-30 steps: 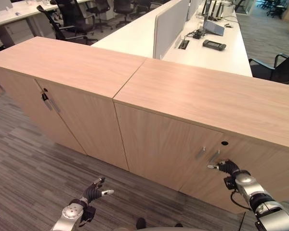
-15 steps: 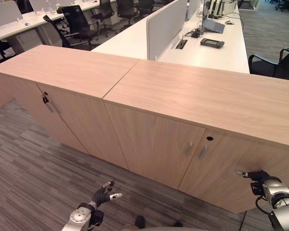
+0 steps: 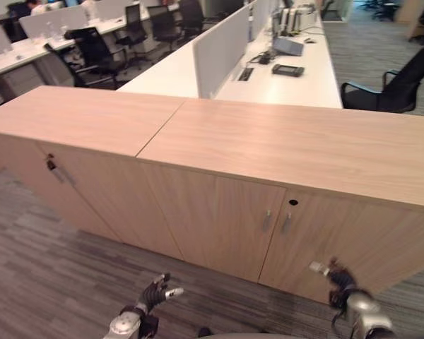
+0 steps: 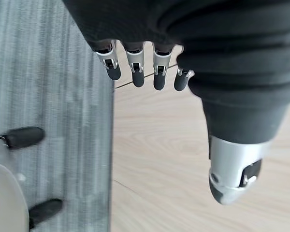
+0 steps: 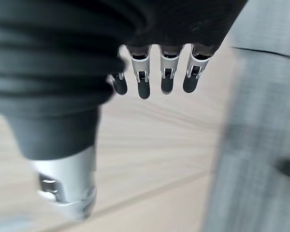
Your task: Put the empty folder in the office cabinet
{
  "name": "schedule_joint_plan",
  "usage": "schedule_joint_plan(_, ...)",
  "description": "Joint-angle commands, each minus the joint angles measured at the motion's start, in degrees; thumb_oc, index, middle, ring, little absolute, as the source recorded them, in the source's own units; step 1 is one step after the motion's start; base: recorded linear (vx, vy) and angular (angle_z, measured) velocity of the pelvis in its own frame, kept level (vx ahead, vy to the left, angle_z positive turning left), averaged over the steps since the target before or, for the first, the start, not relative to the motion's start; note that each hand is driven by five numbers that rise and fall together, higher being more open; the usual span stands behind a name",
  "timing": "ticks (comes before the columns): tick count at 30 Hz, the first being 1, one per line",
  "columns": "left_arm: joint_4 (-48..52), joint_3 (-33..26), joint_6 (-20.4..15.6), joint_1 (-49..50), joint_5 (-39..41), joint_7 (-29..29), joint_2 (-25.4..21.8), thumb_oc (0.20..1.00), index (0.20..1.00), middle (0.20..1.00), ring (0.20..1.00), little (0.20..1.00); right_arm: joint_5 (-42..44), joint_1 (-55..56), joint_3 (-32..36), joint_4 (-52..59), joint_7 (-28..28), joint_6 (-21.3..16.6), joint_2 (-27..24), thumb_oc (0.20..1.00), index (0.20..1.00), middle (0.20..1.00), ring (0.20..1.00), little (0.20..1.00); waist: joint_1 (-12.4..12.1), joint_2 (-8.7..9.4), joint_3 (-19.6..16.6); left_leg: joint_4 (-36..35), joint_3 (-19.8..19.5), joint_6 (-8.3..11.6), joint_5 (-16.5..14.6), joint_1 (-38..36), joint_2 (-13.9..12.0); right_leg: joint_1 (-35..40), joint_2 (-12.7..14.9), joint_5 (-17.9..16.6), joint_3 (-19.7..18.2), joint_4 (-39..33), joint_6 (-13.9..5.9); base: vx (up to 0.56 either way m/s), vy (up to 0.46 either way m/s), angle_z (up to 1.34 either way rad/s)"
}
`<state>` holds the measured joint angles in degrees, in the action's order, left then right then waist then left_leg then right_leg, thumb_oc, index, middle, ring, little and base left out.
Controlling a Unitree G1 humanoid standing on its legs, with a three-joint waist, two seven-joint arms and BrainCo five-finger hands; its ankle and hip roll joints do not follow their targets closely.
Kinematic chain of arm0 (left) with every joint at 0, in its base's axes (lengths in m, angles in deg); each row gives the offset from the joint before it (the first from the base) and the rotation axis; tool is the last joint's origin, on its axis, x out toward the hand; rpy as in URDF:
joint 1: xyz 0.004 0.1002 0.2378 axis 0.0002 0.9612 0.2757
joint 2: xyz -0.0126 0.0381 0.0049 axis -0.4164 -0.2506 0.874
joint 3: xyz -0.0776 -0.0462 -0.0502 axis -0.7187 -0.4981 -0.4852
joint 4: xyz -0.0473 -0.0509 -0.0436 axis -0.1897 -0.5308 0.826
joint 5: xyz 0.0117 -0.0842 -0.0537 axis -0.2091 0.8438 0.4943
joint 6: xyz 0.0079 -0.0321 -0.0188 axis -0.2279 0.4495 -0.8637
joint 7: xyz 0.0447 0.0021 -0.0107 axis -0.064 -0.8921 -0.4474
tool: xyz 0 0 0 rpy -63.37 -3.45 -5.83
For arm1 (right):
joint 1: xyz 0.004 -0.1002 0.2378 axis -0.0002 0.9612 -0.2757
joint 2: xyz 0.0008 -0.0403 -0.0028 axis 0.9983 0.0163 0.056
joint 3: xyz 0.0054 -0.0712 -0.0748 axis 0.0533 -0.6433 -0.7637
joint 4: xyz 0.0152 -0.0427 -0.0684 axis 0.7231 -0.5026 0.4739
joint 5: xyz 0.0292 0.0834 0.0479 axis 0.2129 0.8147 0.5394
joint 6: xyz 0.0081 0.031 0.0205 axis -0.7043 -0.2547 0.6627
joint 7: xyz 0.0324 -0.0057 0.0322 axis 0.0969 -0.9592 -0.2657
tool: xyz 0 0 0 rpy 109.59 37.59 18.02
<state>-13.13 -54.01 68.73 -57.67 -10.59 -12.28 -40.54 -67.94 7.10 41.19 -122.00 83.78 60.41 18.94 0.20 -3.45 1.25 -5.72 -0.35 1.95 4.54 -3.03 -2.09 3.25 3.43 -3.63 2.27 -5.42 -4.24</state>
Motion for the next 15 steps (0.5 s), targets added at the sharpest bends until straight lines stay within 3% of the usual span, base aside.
schedule_joint_plan(1, -4.1, -1.1, -2.2, -4.1, -3.8, -1.5, -0.3, 1.000, 1.000, 1.000, 1.000, 1.000, -4.7, -4.3, -1.9, -3.2, 1.8, -1.2, 1.5, 1.000, 1.000, 1.000, 1.000, 1.000, 0.0, 1.63, 0.1, 0.7, -1.9, 3.46, -4.0, -2.8, -4.1, 1.9, 2.9, 3.2, -0.4, 0.4, -3.85, -0.01, 0.025, -0.09)
schedule_joint_plan(15, -10.4, 0.1, -2.6, -6.6, -5.7, -2.3, 1.1, 1.000, 1.000, 1.000, 1.000, 1.000, -5.6, -5.2, -4.6, -8.5, 3.4, -0.7, 3.4, 1.000, 1.000, 1.000, 1.000, 1.000, 1.8, 2.28, -0.1, 0.7, 3.1, 2.99, -6.1, -5.6, -3.9, 1.9, 3.4, 3.0, -3.3, 0.4, -4.63, 0.00, 0.029, -0.20)
